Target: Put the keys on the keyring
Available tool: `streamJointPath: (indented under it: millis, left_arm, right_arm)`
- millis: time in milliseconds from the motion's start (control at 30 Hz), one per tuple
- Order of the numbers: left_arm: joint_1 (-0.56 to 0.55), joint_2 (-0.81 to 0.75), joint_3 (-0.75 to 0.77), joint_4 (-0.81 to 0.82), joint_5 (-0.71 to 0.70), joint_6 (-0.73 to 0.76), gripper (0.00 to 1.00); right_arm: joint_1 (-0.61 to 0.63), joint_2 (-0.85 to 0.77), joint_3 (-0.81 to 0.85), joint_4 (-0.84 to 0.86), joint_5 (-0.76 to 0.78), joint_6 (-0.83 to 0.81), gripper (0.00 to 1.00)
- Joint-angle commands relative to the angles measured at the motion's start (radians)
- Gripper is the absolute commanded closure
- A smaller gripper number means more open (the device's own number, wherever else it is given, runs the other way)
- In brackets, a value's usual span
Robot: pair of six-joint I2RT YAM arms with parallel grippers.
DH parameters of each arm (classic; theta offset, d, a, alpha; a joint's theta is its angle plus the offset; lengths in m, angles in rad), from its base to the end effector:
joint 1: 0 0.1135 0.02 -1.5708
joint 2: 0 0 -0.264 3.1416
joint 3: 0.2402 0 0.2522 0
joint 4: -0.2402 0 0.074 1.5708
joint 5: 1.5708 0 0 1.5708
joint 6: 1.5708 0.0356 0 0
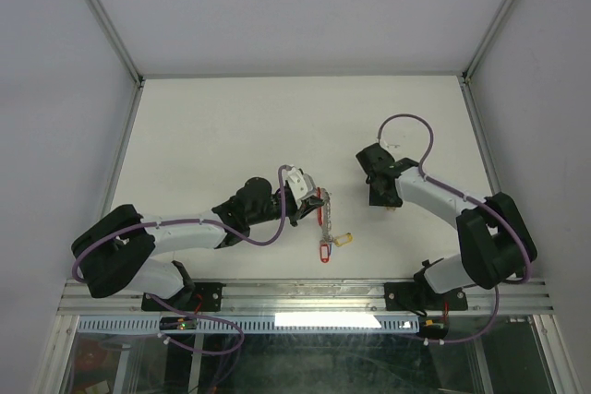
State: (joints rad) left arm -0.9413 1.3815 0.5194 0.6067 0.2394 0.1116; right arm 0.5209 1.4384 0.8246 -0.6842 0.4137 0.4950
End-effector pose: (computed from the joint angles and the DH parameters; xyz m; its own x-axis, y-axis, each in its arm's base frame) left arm 0.1582 -0.2316 0.1984 -0.0453 0.2460 -0.9682 0.9312 0.3613 0.0482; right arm 0.2228 0.1113 0.1805 -0.9069 -0.0188 -0.4210 0.0785 0.9740 -0.2127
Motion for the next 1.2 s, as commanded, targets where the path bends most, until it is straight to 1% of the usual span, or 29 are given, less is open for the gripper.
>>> streamJointPath:
  millis: [0, 133, 333, 667, 733, 933, 1000, 1033, 1167]
  left_arm:
    - [-0.001, 0.006, 0.033, 0.027, 0.008, -0.01, 1.0]
    - [0.0, 0.008, 0.033, 0.025, 0.008, -0.009, 1.0]
    - [-0.001, 0.01, 0.034, 0.025, 0.011, -0.007, 1.0]
    - [-0.001, 0.011, 0.041, 0.016, 0.016, -0.003, 1.0]
    - [-0.001, 0.014, 0.041, 0.015, 0.016, -0.002, 1.0]
    - [-0.001, 0.017, 0.046, 0.015, 0.022, 0.0, 1.0]
    - [-0.001, 0.019, 0.046, 0.017, 0.027, -0.001, 1.0]
    - [-0.001, 0.02, 0.047, 0.019, 0.027, 0.0, 1.0]
    - [-0.001, 0.026, 0.05, 0.018, 0.035, -0.003, 1.0]
  right_arm:
    - [0.002, 0.022, 0.035, 0.012, 0.04, 0.015, 0.61]
    - [0.002, 0.034, 0.03, 0.008, 0.051, 0.016, 0.62]
    - [0.003, 0.041, 0.031, 0.004, 0.051, 0.019, 0.7]
    - [0.002, 0.067, 0.032, -0.005, 0.054, 0.036, 0.72]
    - [0.003, 0.067, 0.03, -0.005, 0.057, 0.039, 0.75]
    - [0.002, 0.023, 0.028, -0.012, 0.072, 0.042, 0.91]
    - [0.003, 0.004, 0.029, -0.016, 0.074, 0.039, 0.98]
    - [0.003, -0.004, 0.03, -0.016, 0.074, 0.039, 1.0]
    - [0.002, -0.032, 0.029, -0.019, 0.077, 0.039, 1.0]
